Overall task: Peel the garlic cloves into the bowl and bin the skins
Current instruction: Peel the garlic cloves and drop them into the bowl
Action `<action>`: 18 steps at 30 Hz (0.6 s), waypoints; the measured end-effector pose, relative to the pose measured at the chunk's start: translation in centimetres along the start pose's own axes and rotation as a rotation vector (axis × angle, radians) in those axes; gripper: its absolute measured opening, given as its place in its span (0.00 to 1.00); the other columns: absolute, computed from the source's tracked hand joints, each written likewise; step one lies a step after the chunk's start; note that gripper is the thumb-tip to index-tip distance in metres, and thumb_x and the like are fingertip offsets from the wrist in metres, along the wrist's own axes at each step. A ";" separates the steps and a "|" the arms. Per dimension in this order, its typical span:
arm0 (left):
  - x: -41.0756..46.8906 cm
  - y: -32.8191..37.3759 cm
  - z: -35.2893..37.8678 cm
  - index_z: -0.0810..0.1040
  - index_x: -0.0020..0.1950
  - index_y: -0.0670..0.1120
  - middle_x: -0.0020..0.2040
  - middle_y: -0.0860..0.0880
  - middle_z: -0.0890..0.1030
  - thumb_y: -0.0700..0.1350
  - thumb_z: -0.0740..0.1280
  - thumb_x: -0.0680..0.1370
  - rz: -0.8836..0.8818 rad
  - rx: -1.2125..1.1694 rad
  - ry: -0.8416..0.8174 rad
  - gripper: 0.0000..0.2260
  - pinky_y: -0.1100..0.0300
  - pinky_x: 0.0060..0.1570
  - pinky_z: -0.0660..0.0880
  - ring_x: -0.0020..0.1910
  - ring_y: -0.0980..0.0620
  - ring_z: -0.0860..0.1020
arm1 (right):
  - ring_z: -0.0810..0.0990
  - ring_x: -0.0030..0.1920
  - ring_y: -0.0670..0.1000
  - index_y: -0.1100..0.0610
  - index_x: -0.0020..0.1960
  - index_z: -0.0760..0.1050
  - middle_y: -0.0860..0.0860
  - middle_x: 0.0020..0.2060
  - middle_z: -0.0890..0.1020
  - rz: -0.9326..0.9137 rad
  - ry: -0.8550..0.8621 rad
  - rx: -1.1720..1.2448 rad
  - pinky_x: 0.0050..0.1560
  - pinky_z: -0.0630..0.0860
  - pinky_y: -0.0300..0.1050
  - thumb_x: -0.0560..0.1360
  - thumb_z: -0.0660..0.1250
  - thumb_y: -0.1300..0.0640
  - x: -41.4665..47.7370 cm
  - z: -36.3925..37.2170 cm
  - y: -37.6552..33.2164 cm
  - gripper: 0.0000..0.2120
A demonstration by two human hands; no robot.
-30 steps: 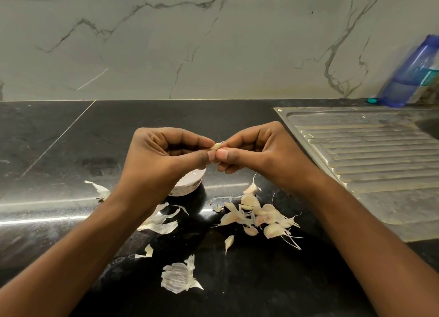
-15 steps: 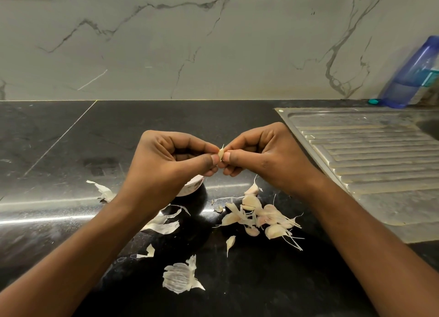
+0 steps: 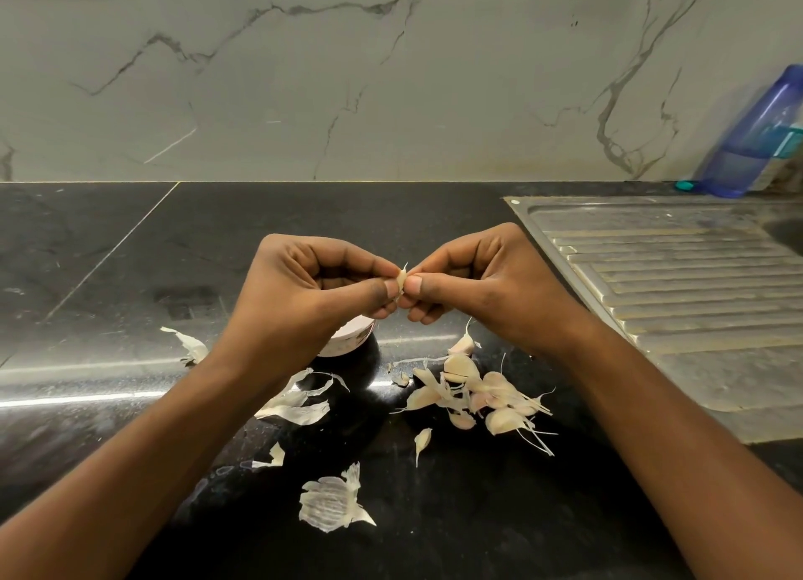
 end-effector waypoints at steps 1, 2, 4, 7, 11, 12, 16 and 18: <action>0.0 0.0 0.0 0.87 0.50 0.38 0.43 0.43 0.88 0.37 0.76 0.72 -0.003 -0.004 -0.010 0.08 0.58 0.46 0.85 0.40 0.44 0.88 | 0.89 0.43 0.60 0.67 0.53 0.85 0.58 0.43 0.89 -0.003 0.001 -0.002 0.49 0.87 0.57 0.79 0.73 0.65 0.0 0.0 0.0 0.06; 0.0 0.0 0.0 0.87 0.50 0.38 0.43 0.42 0.88 0.37 0.76 0.72 -0.004 -0.008 -0.017 0.08 0.58 0.45 0.85 0.40 0.44 0.88 | 0.89 0.43 0.60 0.67 0.53 0.85 0.58 0.43 0.89 -0.005 0.004 -0.001 0.49 0.87 0.57 0.79 0.73 0.66 0.0 0.1 0.0 0.06; 0.0 0.0 0.0 0.87 0.50 0.38 0.42 0.43 0.88 0.37 0.76 0.71 -0.005 -0.014 -0.016 0.08 0.59 0.45 0.85 0.40 0.45 0.88 | 0.89 0.43 0.60 0.67 0.53 0.85 0.58 0.42 0.89 -0.006 0.015 -0.002 0.48 0.88 0.56 0.79 0.73 0.66 0.0 0.1 0.0 0.05; 0.0 0.1 0.0 0.87 0.50 0.38 0.42 0.42 0.88 0.37 0.76 0.71 -0.009 -0.023 -0.001 0.08 0.60 0.45 0.84 0.40 0.45 0.88 | 0.89 0.42 0.59 0.67 0.53 0.85 0.58 0.42 0.89 -0.014 0.031 -0.005 0.47 0.88 0.54 0.79 0.74 0.65 0.0 0.1 0.0 0.06; 0.2 0.0 -0.1 0.87 0.50 0.38 0.41 0.42 0.88 0.34 0.77 0.73 -0.006 -0.016 0.027 0.06 0.60 0.44 0.83 0.39 0.45 0.87 | 0.89 0.45 0.59 0.67 0.55 0.85 0.59 0.44 0.89 -0.002 0.017 0.030 0.50 0.88 0.52 0.78 0.74 0.64 0.0 0.1 -0.1 0.07; 0.1 0.0 -0.1 0.87 0.50 0.38 0.41 0.42 0.88 0.34 0.77 0.73 0.000 -0.004 0.034 0.06 0.60 0.44 0.84 0.39 0.45 0.87 | 0.89 0.46 0.59 0.67 0.55 0.85 0.59 0.45 0.89 0.002 0.008 0.037 0.50 0.87 0.53 0.78 0.74 0.64 0.0 0.1 -0.1 0.07; 0.0 0.0 -0.1 0.87 0.49 0.39 0.41 0.43 0.88 0.34 0.77 0.73 0.027 0.049 0.028 0.05 0.58 0.44 0.84 0.39 0.44 0.87 | 0.89 0.45 0.58 0.66 0.54 0.86 0.57 0.44 0.89 -0.009 -0.004 0.003 0.49 0.88 0.51 0.78 0.74 0.63 0.0 0.1 0.0 0.07; 0.0 0.0 -0.1 0.87 0.48 0.40 0.40 0.44 0.88 0.36 0.77 0.73 0.028 0.057 0.028 0.05 0.57 0.44 0.85 0.39 0.45 0.87 | 0.89 0.44 0.58 0.65 0.53 0.86 0.57 0.43 0.89 -0.025 0.005 -0.020 0.48 0.88 0.52 0.78 0.74 0.63 0.1 0.1 0.1 0.06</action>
Point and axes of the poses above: each hand's wrist, its own x-axis towards the middle knuckle, its own z-axis out of the palm, y = z × x, the point moved 2 cm from there along x, towards the middle knuckle
